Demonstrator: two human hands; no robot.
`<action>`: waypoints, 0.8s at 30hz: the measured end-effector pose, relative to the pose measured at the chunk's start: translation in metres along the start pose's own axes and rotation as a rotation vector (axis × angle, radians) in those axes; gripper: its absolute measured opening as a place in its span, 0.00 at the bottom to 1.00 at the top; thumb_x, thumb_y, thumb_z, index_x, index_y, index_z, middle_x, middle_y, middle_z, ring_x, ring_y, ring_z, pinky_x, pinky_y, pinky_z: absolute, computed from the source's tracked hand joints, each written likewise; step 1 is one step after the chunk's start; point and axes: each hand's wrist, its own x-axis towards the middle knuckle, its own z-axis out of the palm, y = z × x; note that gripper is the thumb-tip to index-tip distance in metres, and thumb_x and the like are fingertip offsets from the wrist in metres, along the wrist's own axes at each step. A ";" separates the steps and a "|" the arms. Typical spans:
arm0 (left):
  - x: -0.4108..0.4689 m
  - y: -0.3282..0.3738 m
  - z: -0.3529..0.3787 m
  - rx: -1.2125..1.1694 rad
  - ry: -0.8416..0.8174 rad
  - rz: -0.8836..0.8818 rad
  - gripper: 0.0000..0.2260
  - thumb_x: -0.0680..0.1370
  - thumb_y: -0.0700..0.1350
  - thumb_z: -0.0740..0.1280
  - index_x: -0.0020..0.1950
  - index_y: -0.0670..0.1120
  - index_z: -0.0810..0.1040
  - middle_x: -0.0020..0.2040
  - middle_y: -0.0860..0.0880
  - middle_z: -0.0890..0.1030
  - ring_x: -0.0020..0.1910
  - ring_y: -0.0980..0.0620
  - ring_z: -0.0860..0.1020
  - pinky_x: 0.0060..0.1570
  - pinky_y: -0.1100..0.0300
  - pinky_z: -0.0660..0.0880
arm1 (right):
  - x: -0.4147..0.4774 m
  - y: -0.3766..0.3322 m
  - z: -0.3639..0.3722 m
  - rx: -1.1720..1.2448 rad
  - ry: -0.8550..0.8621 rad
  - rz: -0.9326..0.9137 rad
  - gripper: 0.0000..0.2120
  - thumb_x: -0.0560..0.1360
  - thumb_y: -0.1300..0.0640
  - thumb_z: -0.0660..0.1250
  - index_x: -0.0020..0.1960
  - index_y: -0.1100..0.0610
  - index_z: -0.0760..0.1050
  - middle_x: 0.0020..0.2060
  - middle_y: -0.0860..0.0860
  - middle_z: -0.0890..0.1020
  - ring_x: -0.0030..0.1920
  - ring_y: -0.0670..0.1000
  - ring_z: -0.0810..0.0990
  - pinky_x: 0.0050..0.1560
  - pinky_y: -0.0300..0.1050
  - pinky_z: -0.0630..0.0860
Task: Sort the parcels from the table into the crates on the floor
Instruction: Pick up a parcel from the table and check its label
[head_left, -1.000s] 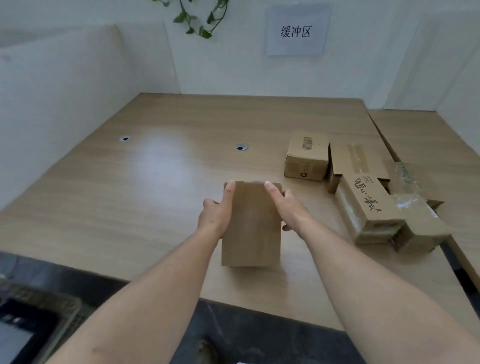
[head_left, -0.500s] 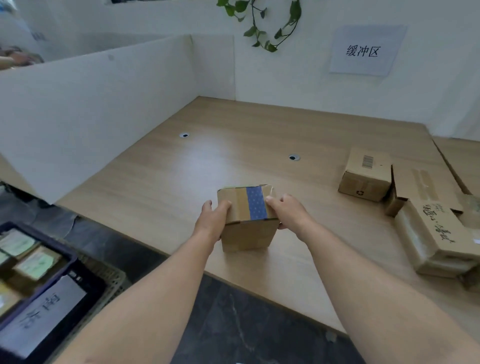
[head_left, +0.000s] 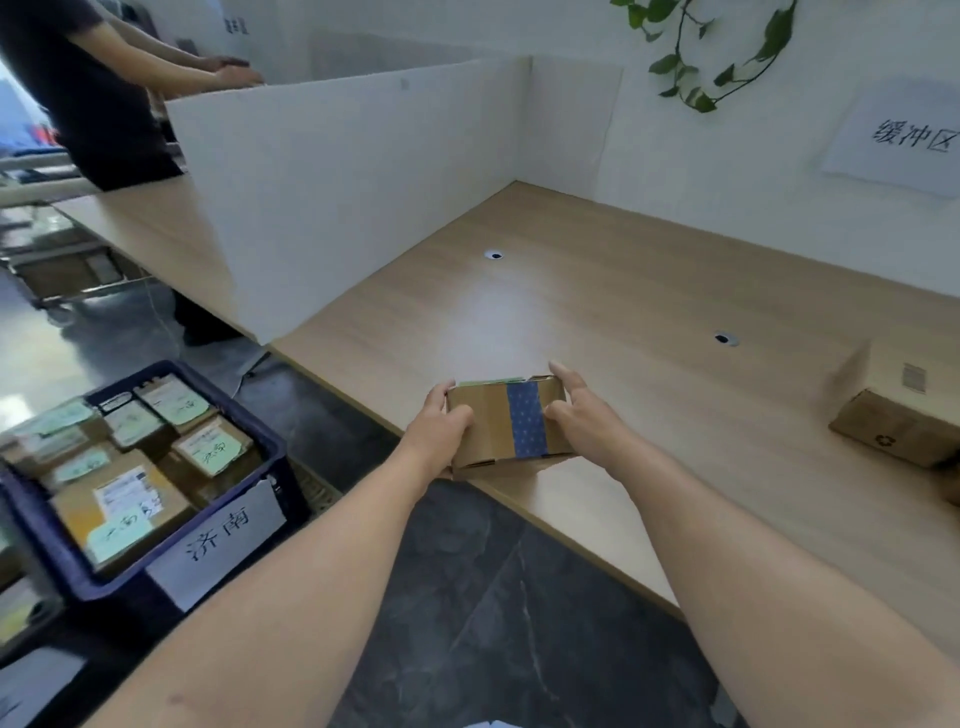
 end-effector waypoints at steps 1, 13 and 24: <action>-0.001 -0.004 -0.013 -0.019 0.007 -0.008 0.20 0.80 0.48 0.56 0.71 0.59 0.60 0.55 0.49 0.72 0.51 0.47 0.74 0.45 0.49 0.79 | 0.002 -0.009 0.011 -0.011 -0.010 -0.001 0.24 0.79 0.56 0.54 0.73 0.41 0.56 0.66 0.51 0.69 0.60 0.54 0.71 0.53 0.48 0.71; -0.013 -0.074 -0.154 -0.167 0.259 -0.104 0.08 0.79 0.50 0.59 0.55 0.48 0.68 0.48 0.49 0.76 0.43 0.52 0.74 0.40 0.56 0.73 | 0.015 -0.086 0.153 -0.070 -0.169 -0.010 0.08 0.74 0.50 0.62 0.52 0.50 0.67 0.51 0.49 0.78 0.51 0.52 0.77 0.54 0.54 0.77; -0.033 -0.134 -0.237 -0.128 0.466 -0.185 0.18 0.74 0.37 0.67 0.59 0.48 0.64 0.60 0.47 0.74 0.56 0.47 0.74 0.56 0.44 0.76 | 0.033 -0.129 0.255 -0.240 -0.344 -0.172 0.08 0.74 0.57 0.68 0.49 0.52 0.69 0.42 0.44 0.75 0.40 0.42 0.74 0.28 0.36 0.66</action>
